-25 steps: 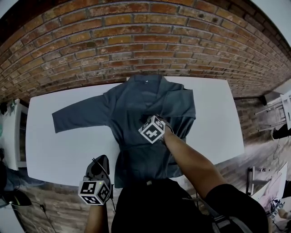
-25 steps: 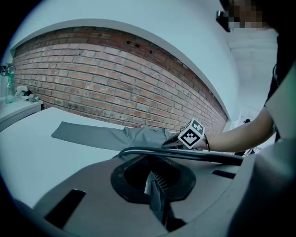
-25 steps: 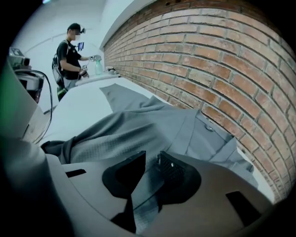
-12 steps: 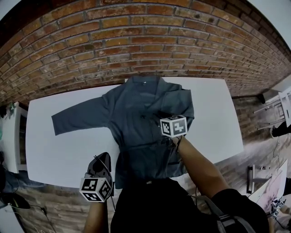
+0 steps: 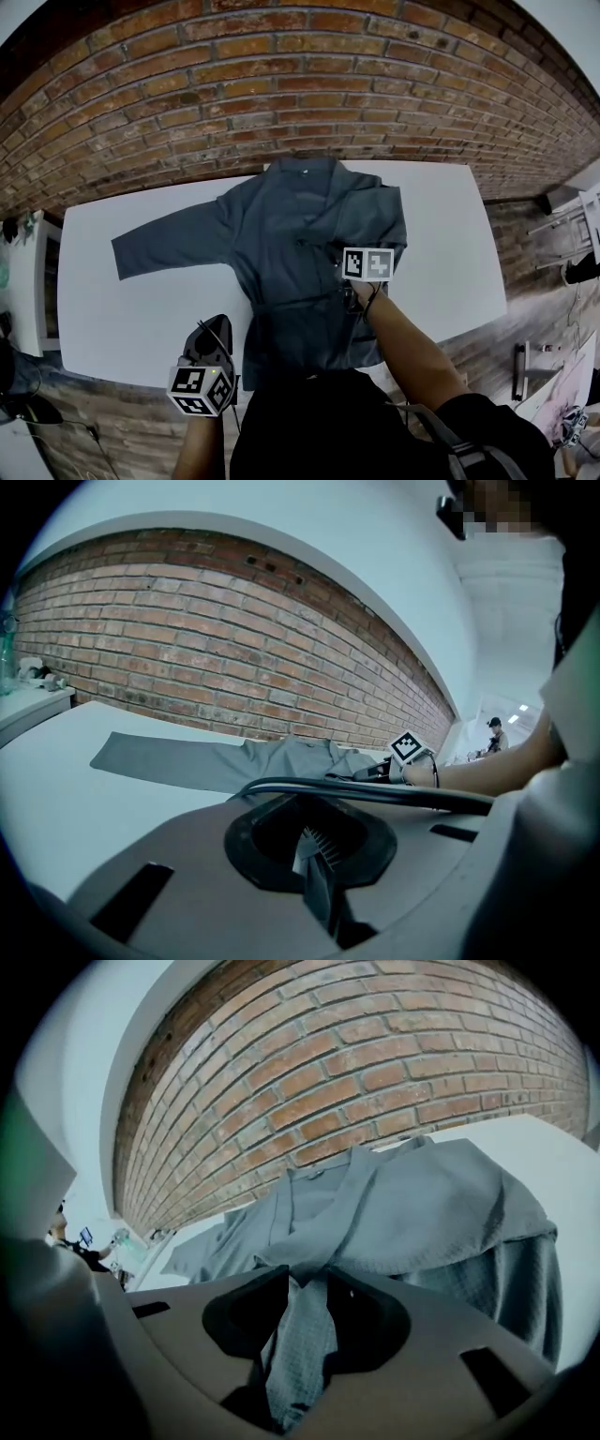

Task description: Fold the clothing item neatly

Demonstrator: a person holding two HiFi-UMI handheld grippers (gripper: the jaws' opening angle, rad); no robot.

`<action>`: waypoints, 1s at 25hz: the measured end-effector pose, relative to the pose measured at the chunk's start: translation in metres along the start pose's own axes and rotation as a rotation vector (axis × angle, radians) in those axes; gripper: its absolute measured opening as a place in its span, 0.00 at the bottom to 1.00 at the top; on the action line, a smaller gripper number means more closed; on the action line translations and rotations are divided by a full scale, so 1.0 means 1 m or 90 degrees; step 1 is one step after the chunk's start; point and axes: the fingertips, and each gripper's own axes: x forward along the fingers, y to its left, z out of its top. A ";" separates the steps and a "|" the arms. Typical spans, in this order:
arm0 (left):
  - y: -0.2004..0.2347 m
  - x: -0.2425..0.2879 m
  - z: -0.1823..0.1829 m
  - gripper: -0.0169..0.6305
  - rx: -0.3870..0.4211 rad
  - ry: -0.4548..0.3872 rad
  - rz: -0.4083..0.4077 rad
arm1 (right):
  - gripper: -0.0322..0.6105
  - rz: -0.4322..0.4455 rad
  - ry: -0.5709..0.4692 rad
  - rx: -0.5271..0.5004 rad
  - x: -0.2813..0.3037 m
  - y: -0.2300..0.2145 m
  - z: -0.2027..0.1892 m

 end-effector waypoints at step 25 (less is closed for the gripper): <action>0.016 -0.004 -0.006 0.01 -0.017 0.004 0.019 | 0.13 0.028 0.007 0.142 0.020 0.014 0.008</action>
